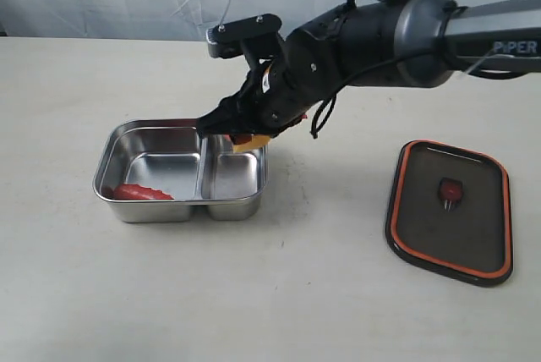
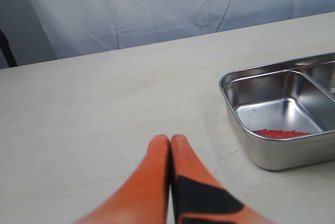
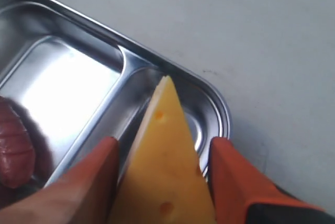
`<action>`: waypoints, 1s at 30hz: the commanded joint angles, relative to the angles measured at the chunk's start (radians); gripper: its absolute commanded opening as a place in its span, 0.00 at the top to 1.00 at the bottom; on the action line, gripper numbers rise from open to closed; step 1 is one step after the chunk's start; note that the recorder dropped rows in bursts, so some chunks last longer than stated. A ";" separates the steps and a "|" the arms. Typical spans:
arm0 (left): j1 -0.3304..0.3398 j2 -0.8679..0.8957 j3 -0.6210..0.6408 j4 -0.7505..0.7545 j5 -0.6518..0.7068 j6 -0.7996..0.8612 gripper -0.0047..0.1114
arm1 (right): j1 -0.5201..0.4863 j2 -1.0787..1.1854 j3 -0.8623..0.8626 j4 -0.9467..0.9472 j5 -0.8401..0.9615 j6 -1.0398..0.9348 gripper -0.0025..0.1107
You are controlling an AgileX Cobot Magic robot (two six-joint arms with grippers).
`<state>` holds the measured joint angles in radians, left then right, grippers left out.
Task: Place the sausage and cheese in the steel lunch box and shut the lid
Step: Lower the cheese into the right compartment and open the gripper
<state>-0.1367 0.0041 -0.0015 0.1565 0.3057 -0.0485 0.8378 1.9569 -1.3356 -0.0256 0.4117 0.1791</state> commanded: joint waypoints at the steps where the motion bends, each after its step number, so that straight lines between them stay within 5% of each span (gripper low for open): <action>1: 0.005 -0.004 0.002 0.003 -0.013 -0.001 0.96 | 0.000 0.031 -0.017 0.014 -0.001 -0.012 0.98; 6: 0.005 -0.004 0.002 0.003 -0.013 -0.001 0.96 | 0.000 0.037 -0.017 0.014 0.003 -0.012 0.97; 13: 0.005 -0.004 0.002 0.003 -0.011 -0.001 0.96 | 0.002 0.037 -0.017 0.014 0.005 -0.012 0.78; 30: 0.005 -0.004 0.002 0.003 -0.013 -0.001 0.96 | 0.049 0.037 -0.017 0.026 0.015 -0.074 0.77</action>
<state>-0.1367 0.0041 -0.0015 0.1565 0.3057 -0.0485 0.8674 1.9999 -1.3484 0.0000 0.4352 0.1454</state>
